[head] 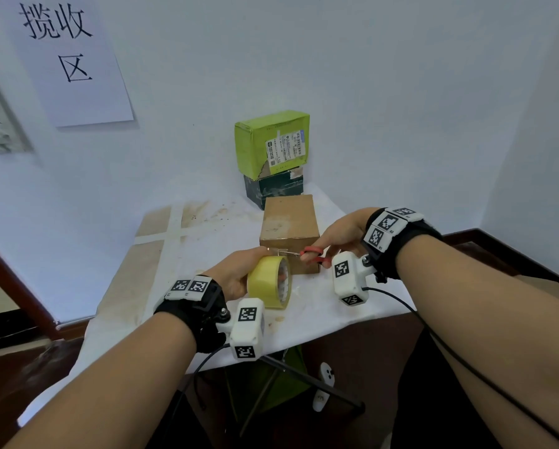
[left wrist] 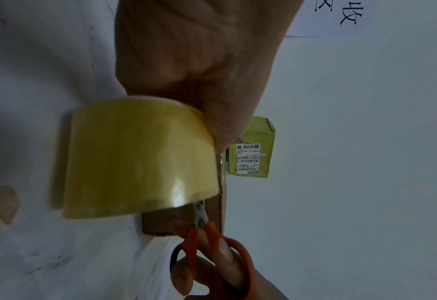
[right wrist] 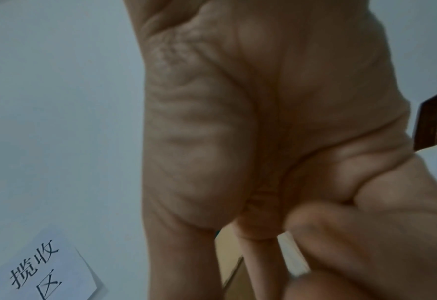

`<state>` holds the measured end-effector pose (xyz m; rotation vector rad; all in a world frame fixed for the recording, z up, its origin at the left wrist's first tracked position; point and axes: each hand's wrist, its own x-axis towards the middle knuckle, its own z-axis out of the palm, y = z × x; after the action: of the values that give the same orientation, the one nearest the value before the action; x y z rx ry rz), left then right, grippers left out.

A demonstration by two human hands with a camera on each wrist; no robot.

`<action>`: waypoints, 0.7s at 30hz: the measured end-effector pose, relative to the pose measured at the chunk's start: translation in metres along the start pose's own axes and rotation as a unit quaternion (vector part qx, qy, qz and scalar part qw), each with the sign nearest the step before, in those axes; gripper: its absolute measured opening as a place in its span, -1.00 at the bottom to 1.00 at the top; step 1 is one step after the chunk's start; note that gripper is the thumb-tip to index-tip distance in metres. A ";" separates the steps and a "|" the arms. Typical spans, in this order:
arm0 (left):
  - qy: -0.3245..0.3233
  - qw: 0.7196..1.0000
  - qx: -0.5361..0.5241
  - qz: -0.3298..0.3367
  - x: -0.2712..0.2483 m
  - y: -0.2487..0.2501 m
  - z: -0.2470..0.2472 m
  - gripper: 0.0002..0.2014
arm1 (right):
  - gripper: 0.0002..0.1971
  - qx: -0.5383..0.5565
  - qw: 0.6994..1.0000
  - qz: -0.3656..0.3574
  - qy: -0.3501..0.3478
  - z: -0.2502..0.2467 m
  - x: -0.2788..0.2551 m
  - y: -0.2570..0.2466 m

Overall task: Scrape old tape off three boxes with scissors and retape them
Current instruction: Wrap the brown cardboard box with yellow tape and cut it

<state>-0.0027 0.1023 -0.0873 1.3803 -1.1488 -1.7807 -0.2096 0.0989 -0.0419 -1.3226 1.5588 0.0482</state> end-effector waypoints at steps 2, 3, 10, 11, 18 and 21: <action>-0.004 1.000 -0.002 -0.003 0.001 0.000 0.000 -0.81 | -0.75 0.013 1.000 -0.001 0.000 0.001 0.003 -0.001; -0.005 1.000 -0.002 -0.004 0.000 0.001 0.000 -0.81 | -0.78 0.019 1.000 -0.003 0.000 0.002 0.003 -0.002; 0.005 1.000 -0.014 0.003 0.000 0.000 -0.001 -0.65 | -0.54 0.011 1.000 -0.024 -0.018 -0.002 0.021 0.001; 0.003 1.000 -0.015 0.003 0.000 0.000 -0.001 -0.64 | -0.60 0.010 0.999 -0.034 -0.012 -0.002 0.021 0.002; 0.000 1.000 -0.010 0.002 0.007 -0.001 -0.003 -0.72 | -0.48 -0.014 0.999 -0.046 -0.003 0.000 0.018 0.000; 0.001 1.000 -0.004 0.000 0.008 -0.001 -0.003 -0.83 | -0.16 -0.028 0.999 -0.026 0.006 0.000 0.028 -0.003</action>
<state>-0.0015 0.0951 -0.0918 1.3773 -1.1389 -1.7812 -0.2035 0.0784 -0.0599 -1.4084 1.5422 0.0509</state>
